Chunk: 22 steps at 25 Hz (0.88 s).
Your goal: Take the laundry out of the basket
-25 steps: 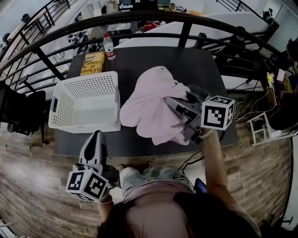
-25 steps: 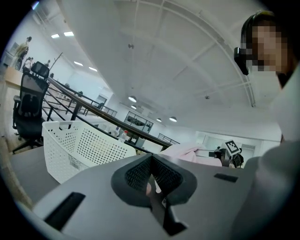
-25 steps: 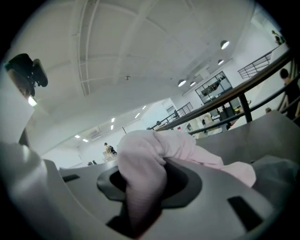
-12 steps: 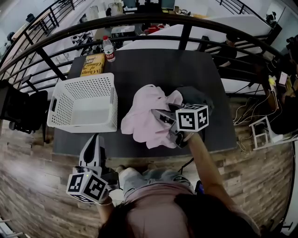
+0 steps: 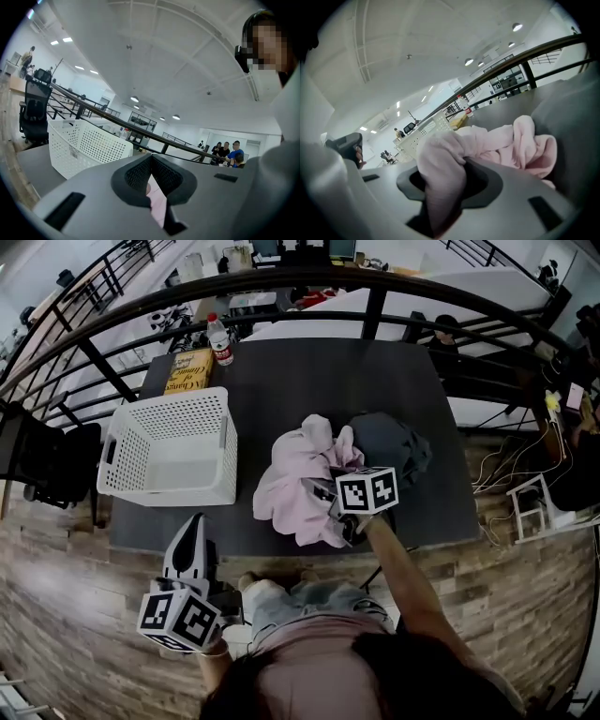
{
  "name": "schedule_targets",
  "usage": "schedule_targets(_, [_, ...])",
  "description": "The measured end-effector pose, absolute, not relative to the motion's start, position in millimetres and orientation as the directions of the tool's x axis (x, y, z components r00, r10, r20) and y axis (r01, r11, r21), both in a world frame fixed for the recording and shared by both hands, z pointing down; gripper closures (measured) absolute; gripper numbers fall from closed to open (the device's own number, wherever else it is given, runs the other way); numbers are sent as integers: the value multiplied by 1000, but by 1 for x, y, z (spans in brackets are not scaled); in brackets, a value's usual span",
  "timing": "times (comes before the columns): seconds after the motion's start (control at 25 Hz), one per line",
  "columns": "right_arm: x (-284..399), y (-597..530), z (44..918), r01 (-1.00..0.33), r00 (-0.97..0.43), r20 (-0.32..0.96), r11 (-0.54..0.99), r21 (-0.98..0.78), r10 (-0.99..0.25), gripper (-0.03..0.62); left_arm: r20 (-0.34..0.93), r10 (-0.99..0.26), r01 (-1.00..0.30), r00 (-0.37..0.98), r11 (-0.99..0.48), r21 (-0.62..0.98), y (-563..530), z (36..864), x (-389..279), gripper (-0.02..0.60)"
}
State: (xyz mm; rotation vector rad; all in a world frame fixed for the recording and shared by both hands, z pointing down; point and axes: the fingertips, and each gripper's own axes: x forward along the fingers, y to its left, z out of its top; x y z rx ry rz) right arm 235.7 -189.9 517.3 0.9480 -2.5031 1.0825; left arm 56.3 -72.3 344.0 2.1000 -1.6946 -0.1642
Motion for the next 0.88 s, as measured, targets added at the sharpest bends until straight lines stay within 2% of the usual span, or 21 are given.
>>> schedule_targets(0.24, [237, -185, 533, -664, -747, 475, 481, -573, -465, 421, 200, -942, -905, 268, -175, 387, -73, 342, 63, 583])
schedule_targets(0.44, [245, -178, 533, -718, -696, 513, 487, -498, -502, 357, 207, -930, -899, 303, -207, 386, -75, 345, 69, 582])
schedule_targets(0.88, [256, -139, 515, -778, -628, 532, 481, -404, -568, 352, 197, -891, -863, 410, -308, 401, -65, 344, 79, 582])
